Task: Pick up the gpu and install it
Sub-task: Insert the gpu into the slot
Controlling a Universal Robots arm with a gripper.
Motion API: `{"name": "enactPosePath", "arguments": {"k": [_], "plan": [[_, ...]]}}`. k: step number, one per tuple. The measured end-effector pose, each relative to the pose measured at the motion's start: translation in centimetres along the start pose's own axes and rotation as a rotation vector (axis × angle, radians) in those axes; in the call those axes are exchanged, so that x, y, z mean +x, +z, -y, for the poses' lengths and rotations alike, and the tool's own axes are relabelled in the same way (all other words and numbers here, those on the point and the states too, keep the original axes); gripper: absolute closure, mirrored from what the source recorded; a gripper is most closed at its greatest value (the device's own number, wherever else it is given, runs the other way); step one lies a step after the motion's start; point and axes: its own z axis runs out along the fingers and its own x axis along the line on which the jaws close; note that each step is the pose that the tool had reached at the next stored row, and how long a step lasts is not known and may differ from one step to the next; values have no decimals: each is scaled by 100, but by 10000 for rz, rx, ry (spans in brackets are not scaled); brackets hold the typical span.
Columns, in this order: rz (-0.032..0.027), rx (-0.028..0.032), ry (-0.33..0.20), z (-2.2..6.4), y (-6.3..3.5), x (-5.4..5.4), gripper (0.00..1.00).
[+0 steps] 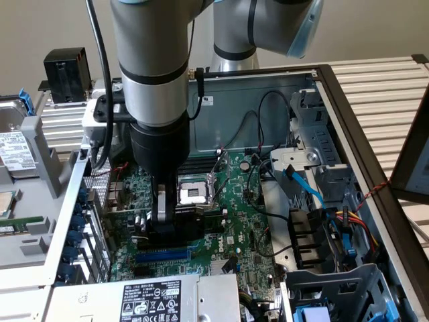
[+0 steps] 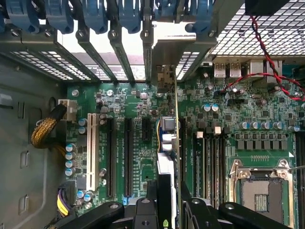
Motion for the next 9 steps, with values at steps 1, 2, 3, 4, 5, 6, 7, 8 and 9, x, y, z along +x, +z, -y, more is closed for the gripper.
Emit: {"name": "enactPosePath", "arguments": {"k": [1, 2, 3, 4, 5, 6, 7, 8, 9], "plan": [[2, -1, 0, -1, 7, 0, 73], [4, -1, 2, -4, 15, 0, 73], [4, -2, 4, -10, 23, 1, 73], [5, -2, 2, -16, 31, 1, 73], [5, -2, 1, -22, 38, 2, 73], [6, -1, 2, -27, 44, 1, 73], [6, -1, 0, -28, 48, 2, 73], [6, -1, 0, -29, 52, 2, 73], [7, 0, 0, -29, 58, 2, 73]]}}
